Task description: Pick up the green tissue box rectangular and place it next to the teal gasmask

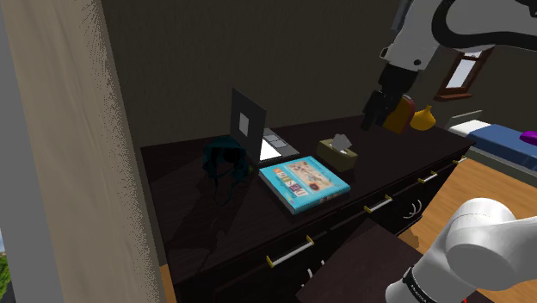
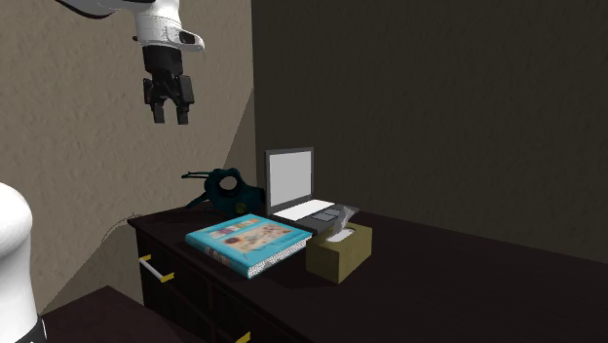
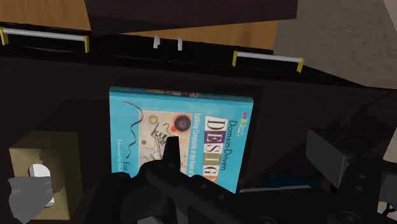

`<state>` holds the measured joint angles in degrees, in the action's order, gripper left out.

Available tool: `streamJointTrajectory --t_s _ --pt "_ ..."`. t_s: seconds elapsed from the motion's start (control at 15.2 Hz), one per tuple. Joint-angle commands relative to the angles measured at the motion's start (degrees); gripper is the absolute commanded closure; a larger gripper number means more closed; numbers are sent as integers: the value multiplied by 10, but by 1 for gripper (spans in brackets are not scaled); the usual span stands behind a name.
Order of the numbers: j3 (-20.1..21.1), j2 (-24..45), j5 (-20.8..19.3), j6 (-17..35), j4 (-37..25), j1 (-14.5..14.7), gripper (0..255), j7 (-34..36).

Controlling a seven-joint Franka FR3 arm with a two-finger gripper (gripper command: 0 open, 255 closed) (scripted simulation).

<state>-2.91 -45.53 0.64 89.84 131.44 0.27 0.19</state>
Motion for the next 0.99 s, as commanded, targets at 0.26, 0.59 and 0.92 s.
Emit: streamJointTrajectory --t_s 0.26,0.59,0.92 --pt "-64 2 -11 63 35 -11 0 -60" --pt "-148 29 -14 142 58 -18 0 -140" --pt "-239 82 3 217 59 -9 0 -228"
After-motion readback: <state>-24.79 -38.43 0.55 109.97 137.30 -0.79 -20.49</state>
